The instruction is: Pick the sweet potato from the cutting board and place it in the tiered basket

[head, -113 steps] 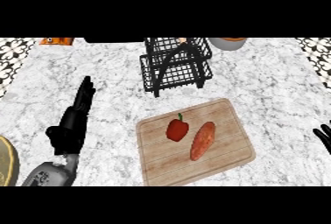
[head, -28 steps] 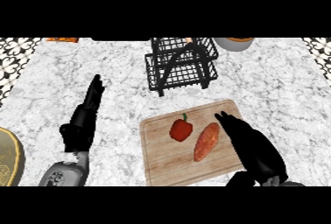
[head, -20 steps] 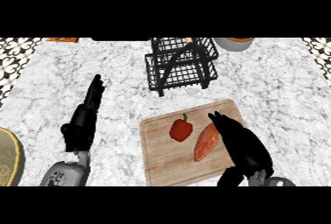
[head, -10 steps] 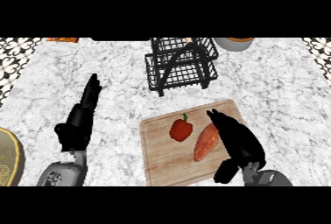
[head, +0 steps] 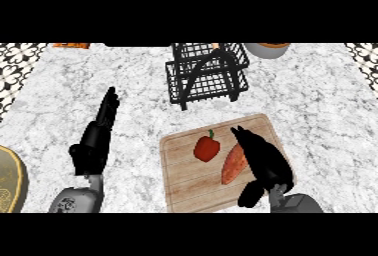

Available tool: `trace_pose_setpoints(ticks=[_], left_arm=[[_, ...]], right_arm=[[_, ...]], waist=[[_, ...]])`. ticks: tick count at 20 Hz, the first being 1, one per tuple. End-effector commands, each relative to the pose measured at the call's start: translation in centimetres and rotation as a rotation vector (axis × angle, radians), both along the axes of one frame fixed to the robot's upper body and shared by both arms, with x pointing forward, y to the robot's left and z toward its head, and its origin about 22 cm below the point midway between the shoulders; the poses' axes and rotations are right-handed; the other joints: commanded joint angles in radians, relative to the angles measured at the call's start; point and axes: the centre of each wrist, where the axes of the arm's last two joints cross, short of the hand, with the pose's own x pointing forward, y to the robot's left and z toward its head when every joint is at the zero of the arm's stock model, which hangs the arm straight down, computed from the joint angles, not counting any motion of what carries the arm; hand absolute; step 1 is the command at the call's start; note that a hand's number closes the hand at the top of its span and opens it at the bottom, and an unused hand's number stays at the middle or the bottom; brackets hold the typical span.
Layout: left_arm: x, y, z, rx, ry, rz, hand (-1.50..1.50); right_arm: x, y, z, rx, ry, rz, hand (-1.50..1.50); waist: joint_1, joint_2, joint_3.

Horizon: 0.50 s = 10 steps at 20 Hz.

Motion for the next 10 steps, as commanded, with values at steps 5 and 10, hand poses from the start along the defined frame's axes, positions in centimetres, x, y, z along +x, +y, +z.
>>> trace_pose_setpoints(ticks=[5,10], left_arm=[[-0.1,-0.2,1.4,0.004,0.015,-0.006,0.00],[0.6,-0.4,0.2,-0.016,-0.012,-0.002,0.00]], right_arm=[[0.4,0.4,-4.1,0.034,-0.001,-0.017,-1.50],[1.9,-0.9,-3.8,0.049,-0.103,-0.048,1.50]], waist=[[0.002,0.000,0.000],[0.001,0.001,0.000]])
